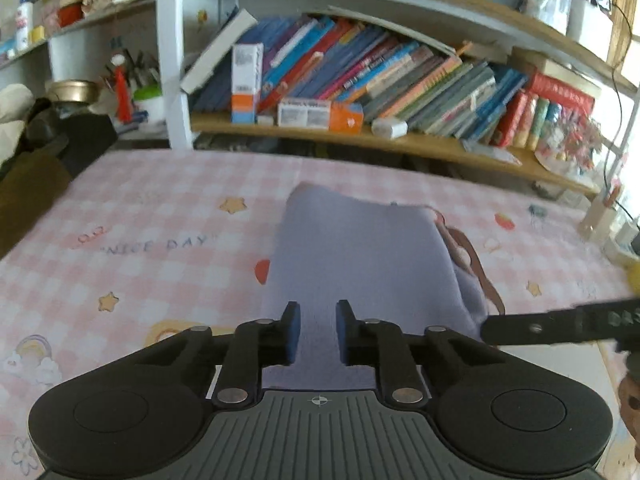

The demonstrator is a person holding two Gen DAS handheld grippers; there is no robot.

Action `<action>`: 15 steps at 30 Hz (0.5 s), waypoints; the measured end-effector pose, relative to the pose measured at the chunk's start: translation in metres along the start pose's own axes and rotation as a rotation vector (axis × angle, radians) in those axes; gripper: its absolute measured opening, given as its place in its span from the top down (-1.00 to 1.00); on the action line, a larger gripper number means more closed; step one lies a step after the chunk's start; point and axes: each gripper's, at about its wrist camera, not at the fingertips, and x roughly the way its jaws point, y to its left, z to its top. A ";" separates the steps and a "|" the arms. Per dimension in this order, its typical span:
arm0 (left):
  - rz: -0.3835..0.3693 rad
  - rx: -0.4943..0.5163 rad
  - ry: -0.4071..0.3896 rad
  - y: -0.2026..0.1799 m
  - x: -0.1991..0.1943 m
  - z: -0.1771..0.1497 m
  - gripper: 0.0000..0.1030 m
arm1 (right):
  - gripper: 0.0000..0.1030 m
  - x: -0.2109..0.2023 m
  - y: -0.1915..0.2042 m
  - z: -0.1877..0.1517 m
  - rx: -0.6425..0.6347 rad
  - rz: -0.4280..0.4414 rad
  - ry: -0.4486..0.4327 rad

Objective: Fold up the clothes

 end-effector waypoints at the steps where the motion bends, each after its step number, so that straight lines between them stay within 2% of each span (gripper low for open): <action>1: -0.013 0.014 0.006 0.001 0.003 -0.001 0.67 | 0.03 0.007 -0.001 0.001 0.033 -0.005 0.011; 3: -0.049 0.043 0.027 0.000 0.009 -0.002 0.67 | 0.03 0.020 -0.004 0.004 0.094 -0.015 0.024; 6: -0.084 0.103 0.081 -0.004 0.022 -0.007 0.67 | 0.07 0.035 -0.009 0.010 0.164 -0.056 -0.003; 7: -0.093 0.119 0.093 -0.004 0.025 -0.010 0.67 | 0.13 0.037 -0.007 0.012 0.157 -0.073 -0.020; 8: -0.105 0.129 0.099 -0.004 0.027 -0.012 0.67 | 0.31 0.039 -0.003 0.014 0.137 -0.096 -0.039; 10: -0.128 0.142 0.106 -0.002 0.030 -0.014 0.67 | 0.58 0.038 0.009 0.018 0.046 -0.117 -0.086; 12: -0.145 0.143 0.108 0.002 0.032 -0.014 0.67 | 0.74 0.030 0.028 0.019 -0.089 -0.093 -0.158; 13: -0.154 0.142 0.109 0.003 0.032 -0.013 0.67 | 0.75 0.022 0.039 0.017 -0.165 -0.052 -0.204; 15: -0.170 0.140 0.110 0.006 0.033 -0.012 0.67 | 0.79 0.013 0.049 0.010 -0.253 -0.005 -0.239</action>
